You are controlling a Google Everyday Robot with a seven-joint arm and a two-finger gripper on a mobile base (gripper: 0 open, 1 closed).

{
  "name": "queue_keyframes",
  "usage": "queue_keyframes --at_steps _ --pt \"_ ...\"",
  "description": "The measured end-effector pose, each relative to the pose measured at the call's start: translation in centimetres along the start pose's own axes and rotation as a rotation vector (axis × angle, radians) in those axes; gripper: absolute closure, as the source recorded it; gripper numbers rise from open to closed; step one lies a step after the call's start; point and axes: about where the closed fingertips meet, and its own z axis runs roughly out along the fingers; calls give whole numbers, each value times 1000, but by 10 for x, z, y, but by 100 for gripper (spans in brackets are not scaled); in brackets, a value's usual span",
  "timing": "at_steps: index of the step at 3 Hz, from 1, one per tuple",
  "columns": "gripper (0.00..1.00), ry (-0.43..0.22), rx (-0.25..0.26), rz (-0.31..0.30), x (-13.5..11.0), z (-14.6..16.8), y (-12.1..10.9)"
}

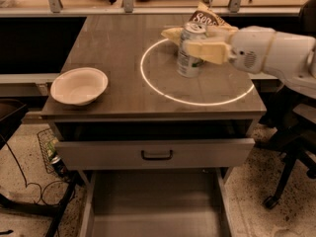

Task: Place 7up can into middle drawer

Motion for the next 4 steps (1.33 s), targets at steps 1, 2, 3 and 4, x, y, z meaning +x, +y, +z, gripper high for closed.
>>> queue_keyframes --at_steps 1,2,3,4 --pt "100 23 9 48 31 -54 20" --pt "100 30 29 112 62 -95 38" --pt "100 56 27 195 96 -113 48" --pt "100 77 33 187 105 -112 51"
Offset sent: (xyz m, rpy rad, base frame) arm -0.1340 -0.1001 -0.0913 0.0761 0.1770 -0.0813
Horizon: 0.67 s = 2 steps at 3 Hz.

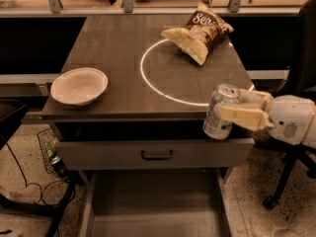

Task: Place 7up can into middle drawer

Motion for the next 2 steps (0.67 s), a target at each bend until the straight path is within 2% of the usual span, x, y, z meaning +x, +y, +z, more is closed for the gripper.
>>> queue_keyframes --at_steps 1,2 --pt "100 69 16 -6 31 -20 -2" --pt "100 175 14 -25 71 -60 1"
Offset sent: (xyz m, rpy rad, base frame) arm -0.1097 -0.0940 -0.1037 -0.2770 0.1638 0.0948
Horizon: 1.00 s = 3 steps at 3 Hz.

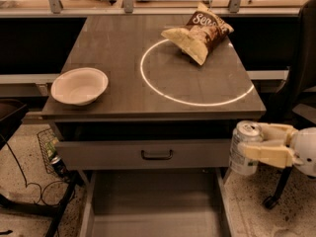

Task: Place 7up can into middle drawer

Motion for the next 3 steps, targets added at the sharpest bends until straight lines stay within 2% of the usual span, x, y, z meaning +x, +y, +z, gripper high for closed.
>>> queue_keyframes --at_steps 1,2,3 --pt "100 48 -66 -42 49 -24 11" --pt "100 35 -97 -95 99 -42 19" --pt "100 31 -142 -194 170 -20 38"
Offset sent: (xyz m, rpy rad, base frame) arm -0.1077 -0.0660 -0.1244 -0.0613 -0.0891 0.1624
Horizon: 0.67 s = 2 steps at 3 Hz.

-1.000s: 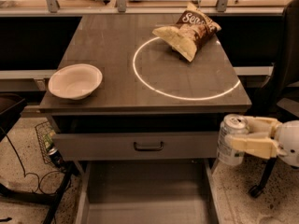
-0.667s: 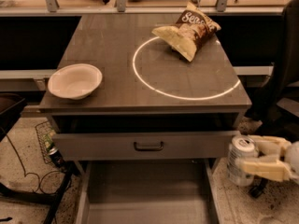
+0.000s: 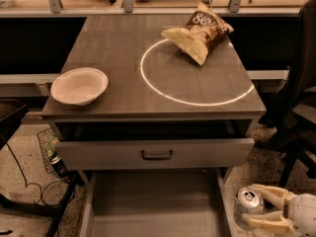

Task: Place 7up can into middle drawer

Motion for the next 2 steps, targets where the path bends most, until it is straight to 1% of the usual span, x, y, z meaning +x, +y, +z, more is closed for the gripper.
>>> queue_keyframes --at_steps 1,2 --pt "100 -9 -8 0 2 8 -1" --pt "100 -36 -32 0 10 32 -2"
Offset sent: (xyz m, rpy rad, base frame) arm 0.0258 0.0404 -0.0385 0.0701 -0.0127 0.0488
